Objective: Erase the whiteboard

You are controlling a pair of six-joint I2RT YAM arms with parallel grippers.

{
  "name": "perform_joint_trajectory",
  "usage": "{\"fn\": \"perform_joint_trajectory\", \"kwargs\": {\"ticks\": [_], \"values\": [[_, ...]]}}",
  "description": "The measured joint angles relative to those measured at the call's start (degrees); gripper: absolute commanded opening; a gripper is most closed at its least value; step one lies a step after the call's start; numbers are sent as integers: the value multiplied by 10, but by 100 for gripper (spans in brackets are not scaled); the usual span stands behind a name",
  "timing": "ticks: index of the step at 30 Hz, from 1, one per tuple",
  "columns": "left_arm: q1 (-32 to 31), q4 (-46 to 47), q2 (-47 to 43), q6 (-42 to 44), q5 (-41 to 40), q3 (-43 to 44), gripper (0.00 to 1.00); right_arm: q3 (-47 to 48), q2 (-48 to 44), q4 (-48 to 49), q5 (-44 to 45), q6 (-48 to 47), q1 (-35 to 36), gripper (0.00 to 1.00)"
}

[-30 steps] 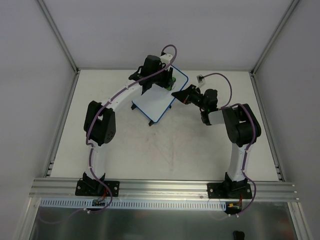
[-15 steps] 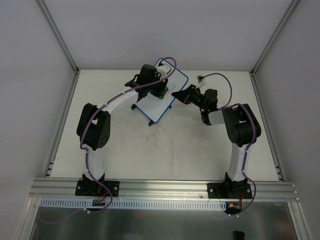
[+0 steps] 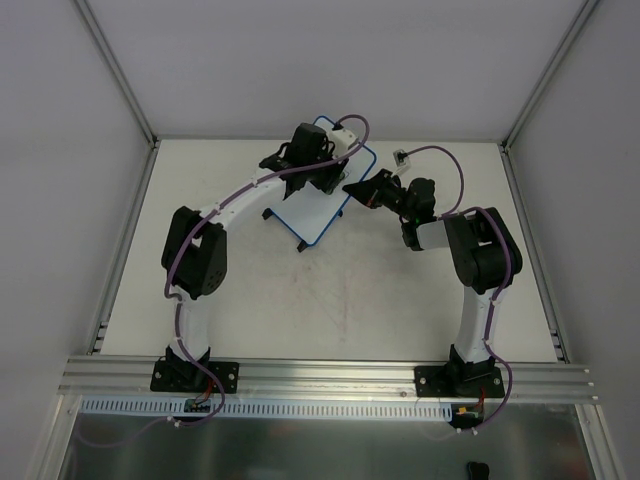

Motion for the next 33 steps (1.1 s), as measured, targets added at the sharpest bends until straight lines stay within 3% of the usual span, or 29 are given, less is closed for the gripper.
{"fn": "perform_joint_trajectory", "kwargs": {"ticks": [11, 16, 33], "values": [[-24, -12, 45, 32, 3, 99, 0, 0, 0, 1, 0, -1, 0, 0], [-31, -11, 49, 52, -7, 105, 0, 0, 0, 0, 0, -1, 0, 0], [-32, 96, -35, 53, -29, -96, 0, 0, 0, -4, 2, 1, 0, 0]]}}
